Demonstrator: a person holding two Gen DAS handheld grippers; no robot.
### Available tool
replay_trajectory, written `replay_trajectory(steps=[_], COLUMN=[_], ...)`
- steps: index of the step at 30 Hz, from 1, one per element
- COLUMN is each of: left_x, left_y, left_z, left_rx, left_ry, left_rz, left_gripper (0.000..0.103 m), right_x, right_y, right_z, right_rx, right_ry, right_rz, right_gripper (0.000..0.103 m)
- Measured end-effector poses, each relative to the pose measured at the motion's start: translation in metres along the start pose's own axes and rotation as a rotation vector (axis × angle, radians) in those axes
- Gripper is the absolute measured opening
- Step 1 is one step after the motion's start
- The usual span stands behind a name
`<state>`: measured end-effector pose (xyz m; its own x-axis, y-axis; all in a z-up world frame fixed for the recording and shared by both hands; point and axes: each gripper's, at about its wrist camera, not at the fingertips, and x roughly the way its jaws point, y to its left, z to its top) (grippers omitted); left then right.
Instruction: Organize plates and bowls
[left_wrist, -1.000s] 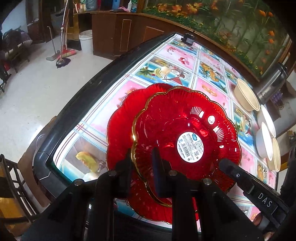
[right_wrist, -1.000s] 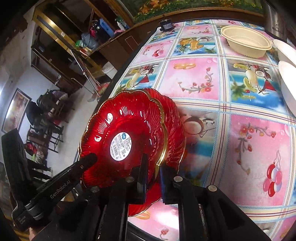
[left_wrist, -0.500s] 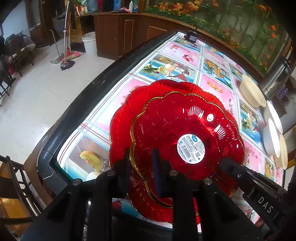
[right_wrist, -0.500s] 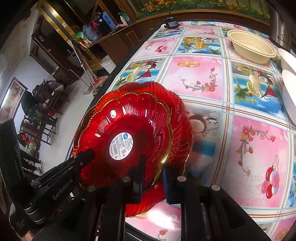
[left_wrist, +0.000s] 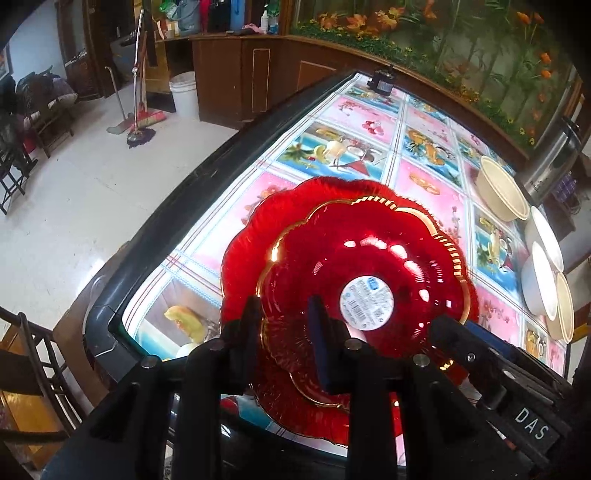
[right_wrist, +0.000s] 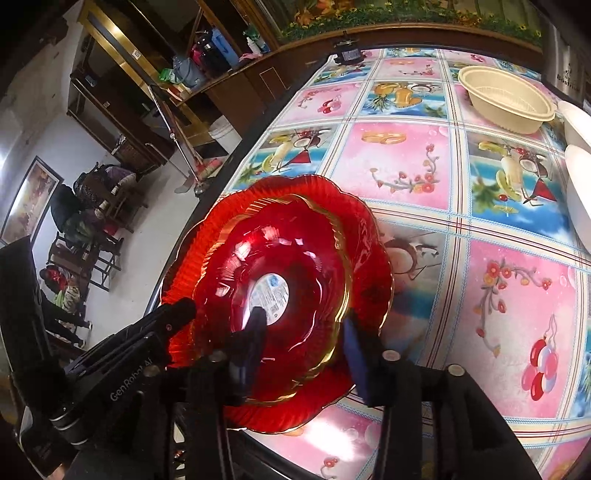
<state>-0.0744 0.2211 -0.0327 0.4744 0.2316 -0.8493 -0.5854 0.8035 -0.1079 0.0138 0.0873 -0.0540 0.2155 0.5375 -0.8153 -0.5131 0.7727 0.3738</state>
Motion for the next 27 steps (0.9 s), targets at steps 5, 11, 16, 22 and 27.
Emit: replay_trajectory(steps=[5, 11, 16, 22, 27], left_x=[-0.015, -0.022, -0.027, -0.037, -0.039], left_y=[-0.005, -0.010, -0.014, -0.021, -0.023], left_z=[0.000, 0.003, 0.002, 0.001, 0.003], left_rx=[0.007, 0.038, 0.050, 0.081, 0.079], left_ry=[-0.068, -0.103, -0.130, -0.198, -0.199], left_rz=[-0.003, 0.025, 0.046, 0.078, 0.059], left_gripper=[0.056, 0.066, 0.067, 0.076, 0.077], right_x=[-0.008, -0.015, -0.033, -0.060, -0.066], right_y=[-0.003, -0.006, -0.007, -0.001, -0.003], right_z=[0.001, 0.002, 0.001, -0.004, -0.005], right_rx=[0.007, 0.020, 0.018, -0.055, -0.087], right_ry=[-0.020, -0.042, -0.122, -0.280, -0.279], right_rz=[0.005, 0.021, -0.009, -0.090, -0.109], right_gripper=[0.057, 0.068, 0.074, 0.100, 0.101])
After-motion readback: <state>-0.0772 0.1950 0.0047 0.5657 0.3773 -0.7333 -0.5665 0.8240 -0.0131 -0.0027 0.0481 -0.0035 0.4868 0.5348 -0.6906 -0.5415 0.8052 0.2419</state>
